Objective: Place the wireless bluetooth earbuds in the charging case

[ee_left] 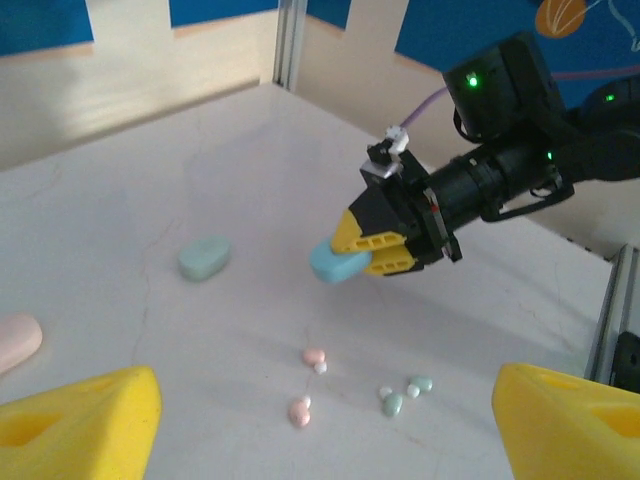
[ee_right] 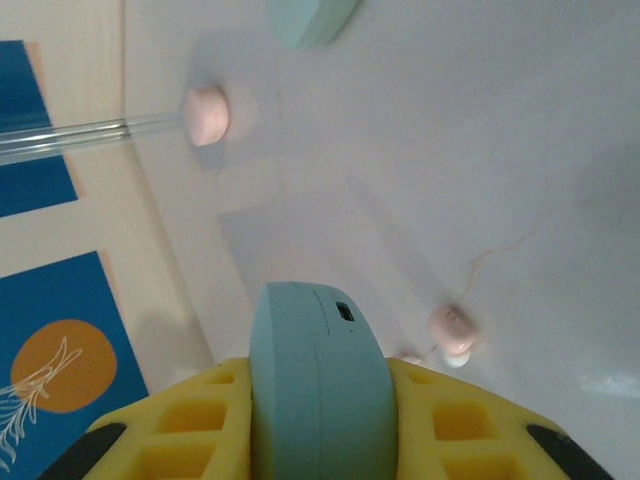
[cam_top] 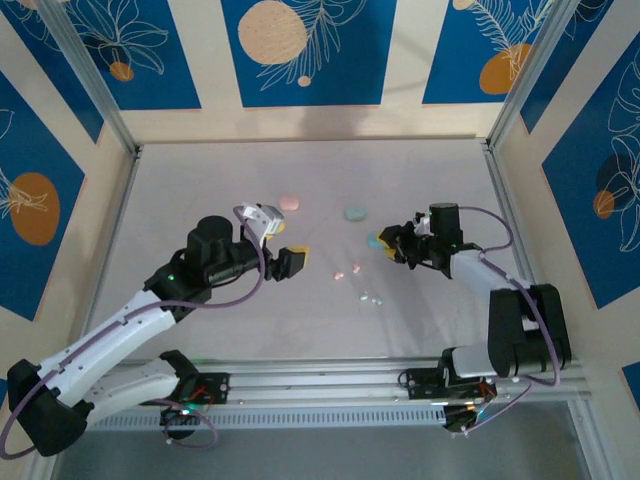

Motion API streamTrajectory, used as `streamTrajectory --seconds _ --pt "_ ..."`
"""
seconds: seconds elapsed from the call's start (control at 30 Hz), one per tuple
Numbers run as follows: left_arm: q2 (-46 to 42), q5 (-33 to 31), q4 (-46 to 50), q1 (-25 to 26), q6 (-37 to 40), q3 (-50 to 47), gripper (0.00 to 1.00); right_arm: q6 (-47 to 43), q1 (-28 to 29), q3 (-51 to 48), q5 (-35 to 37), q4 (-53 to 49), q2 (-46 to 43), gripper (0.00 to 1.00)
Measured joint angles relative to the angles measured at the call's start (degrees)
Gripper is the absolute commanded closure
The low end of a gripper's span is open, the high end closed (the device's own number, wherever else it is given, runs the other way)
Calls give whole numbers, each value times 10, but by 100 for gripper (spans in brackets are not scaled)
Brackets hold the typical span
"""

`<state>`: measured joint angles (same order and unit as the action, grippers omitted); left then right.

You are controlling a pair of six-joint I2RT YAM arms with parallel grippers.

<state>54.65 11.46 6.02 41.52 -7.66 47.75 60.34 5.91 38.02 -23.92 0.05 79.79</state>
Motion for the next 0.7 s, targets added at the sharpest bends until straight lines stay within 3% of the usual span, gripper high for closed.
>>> streamTrajectory --seconds 0.47,0.7 --pt "0 -30 31 0 1 0 15 -78 -21 132 10 -20 209 79" --pt "0 -30 35 0 3 0 15 -130 -22 182 33 -69 251 73"
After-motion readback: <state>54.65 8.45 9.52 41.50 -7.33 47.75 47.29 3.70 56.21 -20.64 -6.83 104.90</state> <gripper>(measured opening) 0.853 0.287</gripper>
